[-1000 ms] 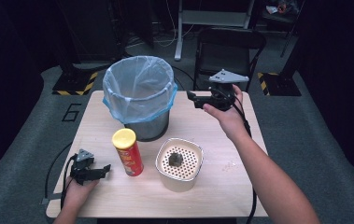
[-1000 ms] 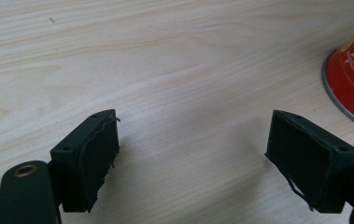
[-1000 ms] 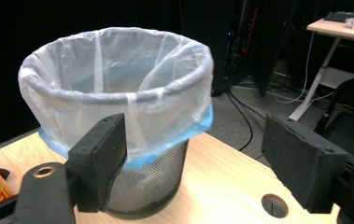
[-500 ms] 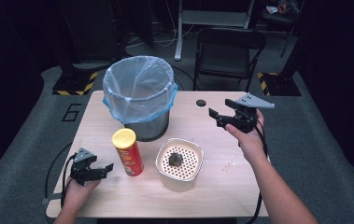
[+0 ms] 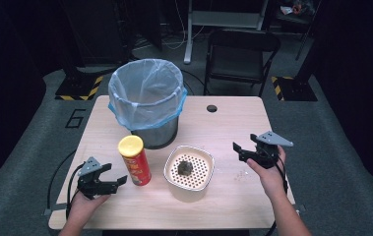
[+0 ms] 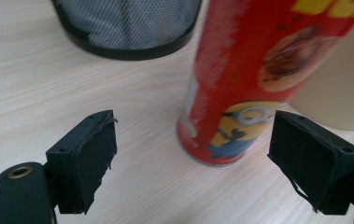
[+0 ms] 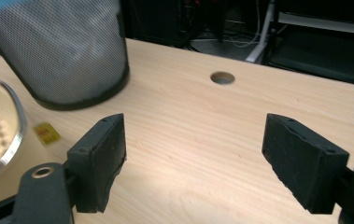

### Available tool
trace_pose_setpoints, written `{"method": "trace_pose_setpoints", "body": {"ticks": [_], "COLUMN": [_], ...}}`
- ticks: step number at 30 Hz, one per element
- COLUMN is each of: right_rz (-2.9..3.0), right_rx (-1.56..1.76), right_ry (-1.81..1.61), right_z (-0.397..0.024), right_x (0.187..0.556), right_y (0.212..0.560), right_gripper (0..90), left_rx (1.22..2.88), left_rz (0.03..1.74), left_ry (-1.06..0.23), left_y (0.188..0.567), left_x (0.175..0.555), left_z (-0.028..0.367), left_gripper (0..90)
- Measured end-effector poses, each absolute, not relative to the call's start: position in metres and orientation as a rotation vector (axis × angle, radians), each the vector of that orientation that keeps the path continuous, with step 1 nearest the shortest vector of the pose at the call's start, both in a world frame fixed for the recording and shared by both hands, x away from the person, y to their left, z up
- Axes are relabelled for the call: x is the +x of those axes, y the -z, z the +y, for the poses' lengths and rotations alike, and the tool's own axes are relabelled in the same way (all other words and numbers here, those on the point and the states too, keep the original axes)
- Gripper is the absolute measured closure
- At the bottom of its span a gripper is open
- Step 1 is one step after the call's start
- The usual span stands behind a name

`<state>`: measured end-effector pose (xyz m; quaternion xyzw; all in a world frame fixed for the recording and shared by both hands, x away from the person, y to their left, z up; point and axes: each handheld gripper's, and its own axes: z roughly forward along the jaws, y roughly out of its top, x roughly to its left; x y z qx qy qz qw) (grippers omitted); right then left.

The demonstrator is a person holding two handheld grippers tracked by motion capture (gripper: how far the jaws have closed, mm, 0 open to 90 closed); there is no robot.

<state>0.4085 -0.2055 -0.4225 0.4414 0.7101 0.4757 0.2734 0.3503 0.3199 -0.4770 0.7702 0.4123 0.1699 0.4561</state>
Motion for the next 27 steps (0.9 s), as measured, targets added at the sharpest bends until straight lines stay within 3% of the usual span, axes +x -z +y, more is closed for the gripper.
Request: {"method": "trace_pose_setpoints", "body": {"ticks": [13,27], "right_rz": [1.897,1.891], "right_rx": [1.237,1.286], "right_ry": [-1.232,-1.167], "right_z": [-0.208,-0.220], "right_x": [0.387,0.379], "right_y": [0.465,0.482], "right_gripper": [20.2,20.2], "left_rx": [1.871,1.870], "left_rz": [0.966,0.954], "left_ry": [-0.375,-0.387], "left_y": [0.471,0.476], "left_x": [0.359,0.371], "left_z": [0.289,0.275], "left_gripper": [13.5,14.9]}}
